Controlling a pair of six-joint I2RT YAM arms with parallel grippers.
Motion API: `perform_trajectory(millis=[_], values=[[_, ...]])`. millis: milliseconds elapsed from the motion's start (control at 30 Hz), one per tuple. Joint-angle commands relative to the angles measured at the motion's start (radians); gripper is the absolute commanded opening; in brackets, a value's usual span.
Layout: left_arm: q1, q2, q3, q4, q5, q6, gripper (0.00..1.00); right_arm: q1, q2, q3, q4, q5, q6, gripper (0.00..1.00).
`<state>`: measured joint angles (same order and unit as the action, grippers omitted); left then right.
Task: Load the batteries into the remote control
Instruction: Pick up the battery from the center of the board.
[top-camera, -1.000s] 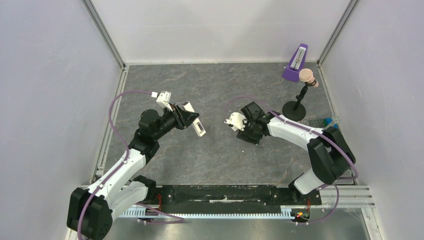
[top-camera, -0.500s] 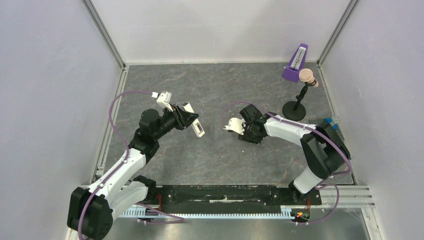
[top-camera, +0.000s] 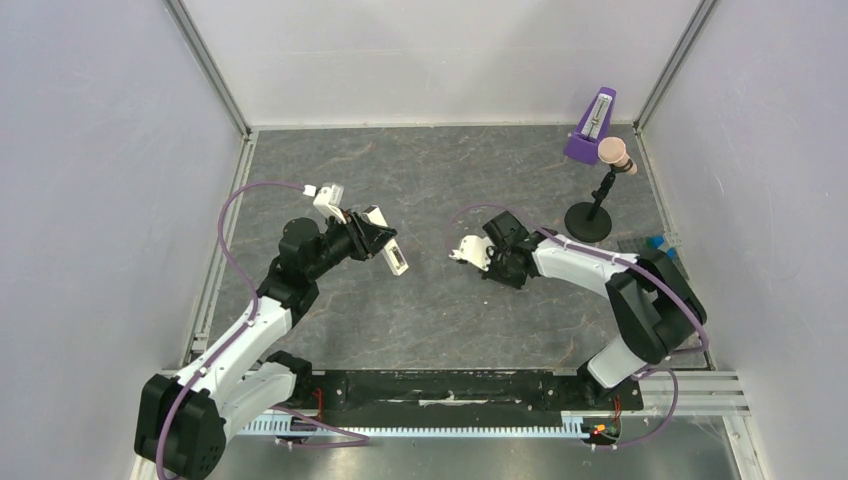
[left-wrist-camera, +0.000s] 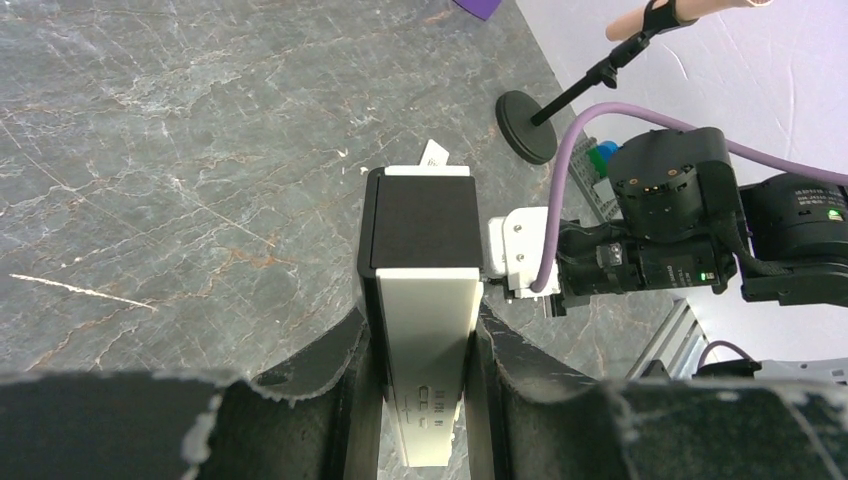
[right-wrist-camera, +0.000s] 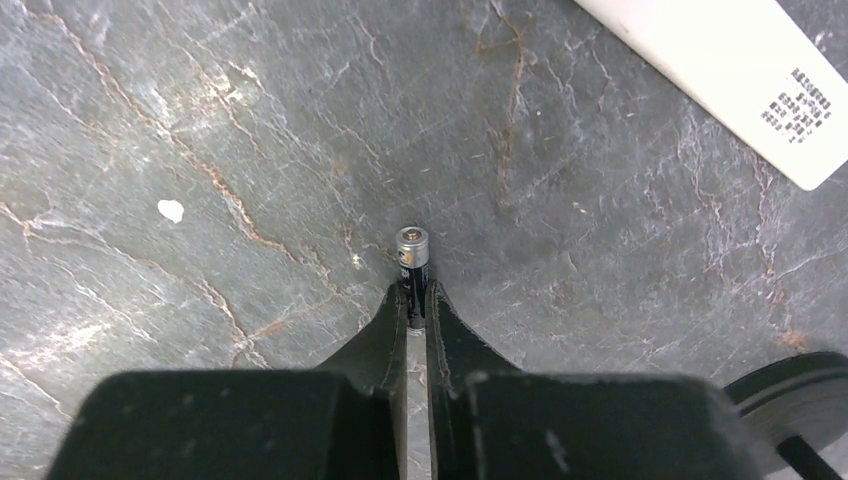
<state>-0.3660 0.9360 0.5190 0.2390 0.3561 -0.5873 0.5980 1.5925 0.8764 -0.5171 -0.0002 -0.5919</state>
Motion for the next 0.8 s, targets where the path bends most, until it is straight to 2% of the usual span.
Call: perform_trajectory(millis=[0,133,300,433,567,667,767], values=[[0.006,-0.014,0.035,0.048,-0.014,0.012,0.02,-0.006,-0.057,-0.022,0.164,-0.059,0.112,0.0],[0.006,-0.014,0.032,0.091,0.009,-0.036,0.02,-0.006,-0.181,-0.015,0.271,-0.123,0.299,0.0],[0.005,-0.009,0.021,0.207,0.049,-0.122,0.02,0.01,-0.323,0.003,0.453,-0.212,0.696,0.0],[0.005,0.022,0.019,0.362,0.112,-0.235,0.02,0.099,-0.389,0.028,0.584,-0.248,0.909,0.0],[0.004,0.09,0.041,0.499,0.198,-0.374,0.02,0.208,-0.439,0.055,0.657,-0.156,0.979,0.0],[0.004,0.124,0.04,0.579,0.205,-0.458,0.02,0.238,-0.455,0.091,0.658,-0.094,1.002,0.0],[0.005,0.136,0.046,0.589,0.197,-0.508,0.02,0.278,-0.459,0.122,0.652,-0.072,0.965,0.0]])
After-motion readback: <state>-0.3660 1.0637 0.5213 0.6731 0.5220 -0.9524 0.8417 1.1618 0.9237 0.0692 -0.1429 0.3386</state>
